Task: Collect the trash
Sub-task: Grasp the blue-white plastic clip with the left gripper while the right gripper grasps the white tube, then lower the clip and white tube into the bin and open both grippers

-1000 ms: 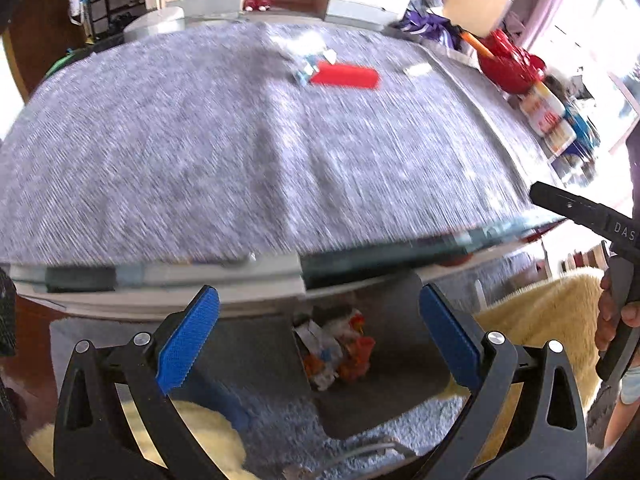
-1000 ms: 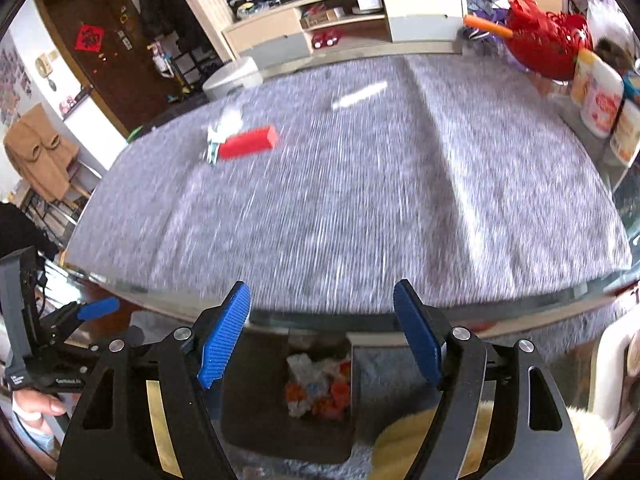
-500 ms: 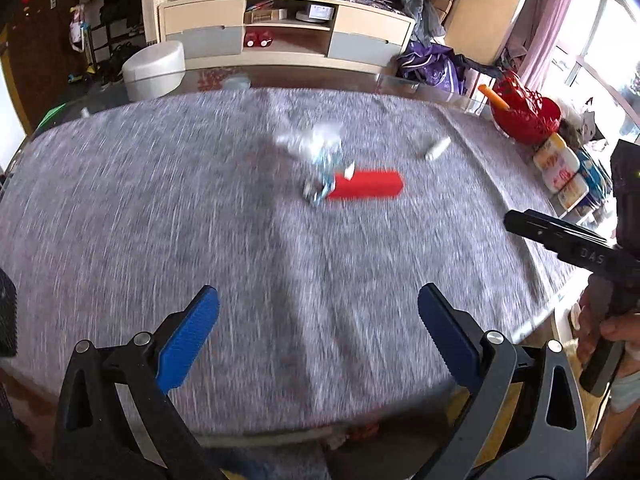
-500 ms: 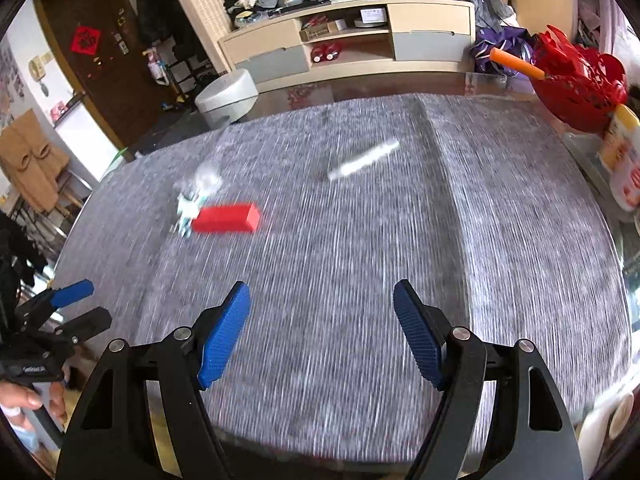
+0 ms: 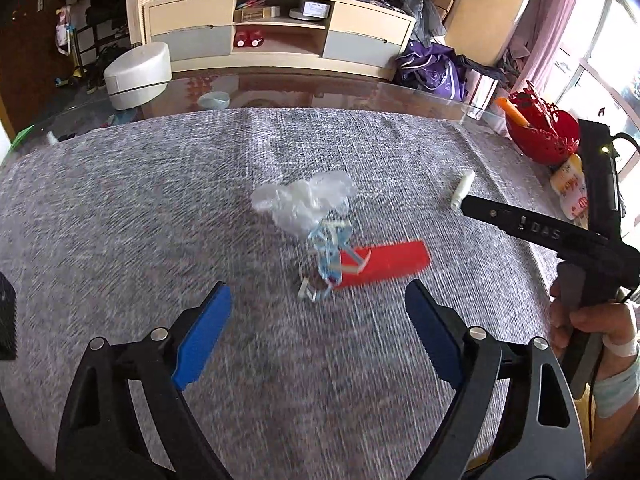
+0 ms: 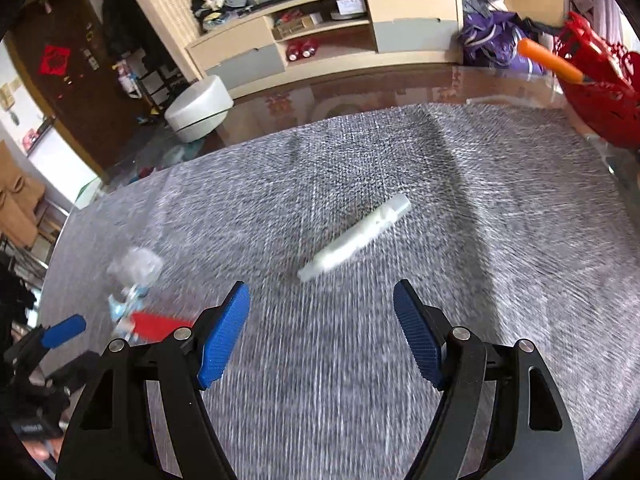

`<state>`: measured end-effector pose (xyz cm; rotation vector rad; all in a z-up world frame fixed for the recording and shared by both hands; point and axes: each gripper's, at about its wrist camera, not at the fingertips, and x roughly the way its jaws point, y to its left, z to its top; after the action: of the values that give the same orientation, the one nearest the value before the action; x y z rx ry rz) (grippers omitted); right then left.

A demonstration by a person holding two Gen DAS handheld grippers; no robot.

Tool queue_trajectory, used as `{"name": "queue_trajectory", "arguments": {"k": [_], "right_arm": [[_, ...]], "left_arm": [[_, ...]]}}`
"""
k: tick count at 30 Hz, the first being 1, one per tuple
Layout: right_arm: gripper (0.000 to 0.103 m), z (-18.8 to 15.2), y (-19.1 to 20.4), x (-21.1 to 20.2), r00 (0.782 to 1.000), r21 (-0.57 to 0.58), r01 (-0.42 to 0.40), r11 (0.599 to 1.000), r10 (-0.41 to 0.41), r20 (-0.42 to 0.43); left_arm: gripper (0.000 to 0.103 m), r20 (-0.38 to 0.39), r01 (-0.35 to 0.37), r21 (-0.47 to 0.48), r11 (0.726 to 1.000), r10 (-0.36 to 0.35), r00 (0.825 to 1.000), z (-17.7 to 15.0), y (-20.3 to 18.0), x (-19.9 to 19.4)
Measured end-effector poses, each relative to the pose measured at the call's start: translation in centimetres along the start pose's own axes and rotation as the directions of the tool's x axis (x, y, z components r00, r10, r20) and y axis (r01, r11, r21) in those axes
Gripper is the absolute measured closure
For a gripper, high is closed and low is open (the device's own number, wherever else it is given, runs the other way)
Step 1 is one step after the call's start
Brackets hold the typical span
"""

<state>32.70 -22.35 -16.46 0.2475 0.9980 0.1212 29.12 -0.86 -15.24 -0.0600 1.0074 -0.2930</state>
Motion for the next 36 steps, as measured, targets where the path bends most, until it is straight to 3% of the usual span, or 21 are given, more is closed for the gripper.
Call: {"name": "queue_trajectory", "arguments": {"k": [7,10,15,18,21,27,36], "right_arm": [[0.027,1.3,0.5,2.0,1.0,0.013,0.029,1.0,-0.029,0.01],[0.029,1.4,0.6,2.2,0.999,0.008,0.046,0.999,-0.046,0.02],[0.07,1.2,0.7,2.3,0.989,-0.041,0.142,0.989,-0.14,0.048],[0.088,0.9,0.0,1.9,0.991,-0.042,0.13,0.991,-0.128,0.04],[0.088,0.7,-0.5,1.5,0.994,-0.045,0.105,0.993,-0.104,0.028],[0.088,-1.5,-0.8,-0.2,1.0,-0.015,0.015,1.0,-0.015,-0.011],[0.088,-5.6,1.0,-6.8,0.999,-0.049,-0.04,0.998,0.041,0.015]], "left_arm": [[0.041,-0.033,0.041,-0.014,0.999,-0.041,0.999,1.0,0.0,2.8],[0.055,-0.039,0.053,-0.021,0.998,-0.054,0.998,1.2,0.1,3.4],[0.074,-0.035,0.066,-0.013,0.998,-0.066,0.997,1.2,0.2,3.3],[0.084,-0.038,0.086,-0.015,0.996,-0.086,0.996,1.1,0.4,3.1],[0.091,-0.039,0.088,-0.004,0.996,-0.088,0.995,0.7,0.3,2.7],[0.094,-0.019,0.085,0.016,0.996,-0.085,0.996,-0.2,0.3,0.6],[0.094,0.045,0.058,0.07,0.996,-0.061,0.997,-3.1,-1.6,-5.0]]}}
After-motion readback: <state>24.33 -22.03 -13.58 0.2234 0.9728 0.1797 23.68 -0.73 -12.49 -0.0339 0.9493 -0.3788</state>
